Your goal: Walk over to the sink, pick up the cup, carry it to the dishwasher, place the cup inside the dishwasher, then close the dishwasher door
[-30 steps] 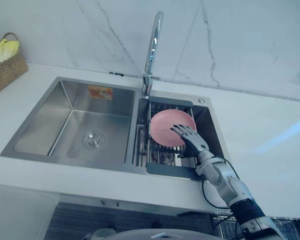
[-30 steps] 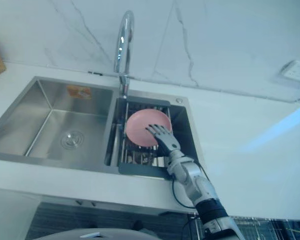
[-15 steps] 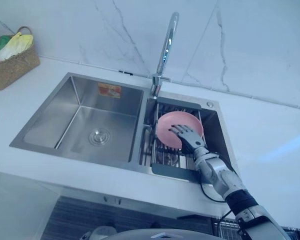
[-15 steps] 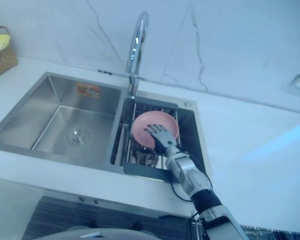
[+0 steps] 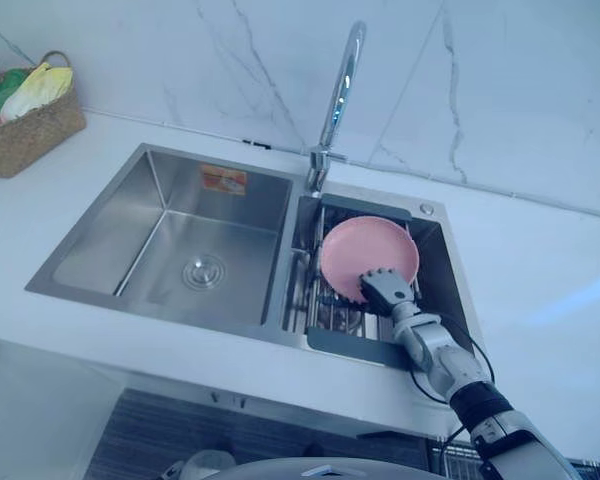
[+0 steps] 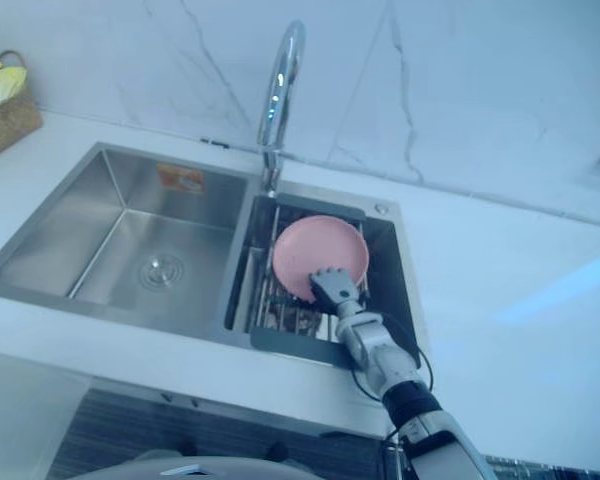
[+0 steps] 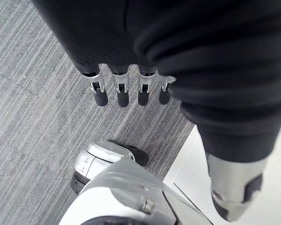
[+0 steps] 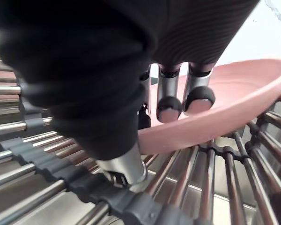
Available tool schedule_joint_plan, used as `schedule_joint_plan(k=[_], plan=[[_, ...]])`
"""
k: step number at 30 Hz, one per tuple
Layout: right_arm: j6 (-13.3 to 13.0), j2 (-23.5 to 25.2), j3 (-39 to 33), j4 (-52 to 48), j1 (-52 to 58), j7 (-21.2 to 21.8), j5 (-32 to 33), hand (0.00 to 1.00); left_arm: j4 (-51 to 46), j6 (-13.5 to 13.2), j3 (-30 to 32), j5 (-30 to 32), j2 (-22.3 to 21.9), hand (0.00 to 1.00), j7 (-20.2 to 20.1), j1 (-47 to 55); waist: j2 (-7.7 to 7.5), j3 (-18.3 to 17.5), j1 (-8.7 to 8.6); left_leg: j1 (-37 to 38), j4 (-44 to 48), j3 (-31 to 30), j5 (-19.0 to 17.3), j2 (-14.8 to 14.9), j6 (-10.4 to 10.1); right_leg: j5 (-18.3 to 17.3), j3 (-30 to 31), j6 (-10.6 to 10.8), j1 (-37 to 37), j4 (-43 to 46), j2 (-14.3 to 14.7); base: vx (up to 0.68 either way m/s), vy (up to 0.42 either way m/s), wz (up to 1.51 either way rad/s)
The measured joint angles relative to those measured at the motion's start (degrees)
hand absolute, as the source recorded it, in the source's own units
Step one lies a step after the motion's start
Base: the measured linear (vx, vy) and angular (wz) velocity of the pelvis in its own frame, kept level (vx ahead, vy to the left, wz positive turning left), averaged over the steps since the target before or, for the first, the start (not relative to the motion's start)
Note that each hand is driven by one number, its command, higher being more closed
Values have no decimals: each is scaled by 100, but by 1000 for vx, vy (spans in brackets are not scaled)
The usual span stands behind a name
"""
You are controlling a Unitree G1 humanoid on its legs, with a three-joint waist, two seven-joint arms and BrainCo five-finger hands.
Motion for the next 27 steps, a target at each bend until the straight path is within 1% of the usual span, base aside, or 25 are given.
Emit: schedule_joint_plan(k=[3,6,10,12,15,16,18,19,21,25,27], plan=[[6,0,-25,40,-1,-30,0,100,2,-2,-1,0,1,0,-1,0,-1,-1,2,2,2,0,0,-1,0,0,-1,0,5,0,-1,0,0,0],[-12,-1,-46,126,-2,-236,2,100,4,-11,-1,1,1,0,-2,0,-3,-2,6,2,2,0,0,-2,0,1,-1,0,6,0,-2,0,0,0],[-60,-3,-73,131,-1,-286,14,100,8,-22,-1,2,1,0,-2,0,-3,-2,3,1,0,0,0,-3,0,1,-1,0,5,0,-3,0,0,0],[-83,-6,-103,136,-1,-379,21,100,8,-23,-1,3,1,0,-3,1,-3,-2,1,1,0,0,0,-3,1,1,0,0,4,0,-3,0,0,0],[-174,-65,-119,135,-1,-483,79,100,9,-32,3,27,-1,0,-12,1,-2,-2,-2,1,1,0,1,-4,1,1,2,1,3,0,-3,0,0,0],[-254,-69,-214,135,0,-507,93,100,9,-41,9,64,-3,0,-22,1,-2,-2,-5,-1,1,2,1,-3,1,1,7,1,-2,0,-2,0,0,0],[-294,-90,-284,127,-2,-540,108,100,10,-49,13,69,-6,0,-26,2,-1,-2,-6,-4,2,4,1,-3,1,2,13,1,-6,0,-2,0,0,0],[-347,-141,-299,120,-1,-639,143,100,10,-61,16,69,-8,0,-27,4,0,-2,-9,-5,3,5,1,-3,1,2,19,1,-8,0,-1,0,0,0],[-405,-204,-392,51,-1,-714,301,100,11,-89,29,79,-16,0,-29,15,3,-2,-19,-6,4,9,0,-2,1,3,38,1,-11,0,0,0,0,0],[-531,-417,-555,-535,-8,-883,577,100,37,-100,144,118,-70,0,-55,26,45,9,-76,-3,9,32,-2,0,0,9,77,0,-22,0,5,-1,0,-2],[-571,-429,-678,-789,-21,-902,636,100,36,-102,152,118,-78,0,-58,40,57,8,-100,-1,11,48,-4,6,-2,12,97,-3,-29,-1,13,-5,-4,-6]])
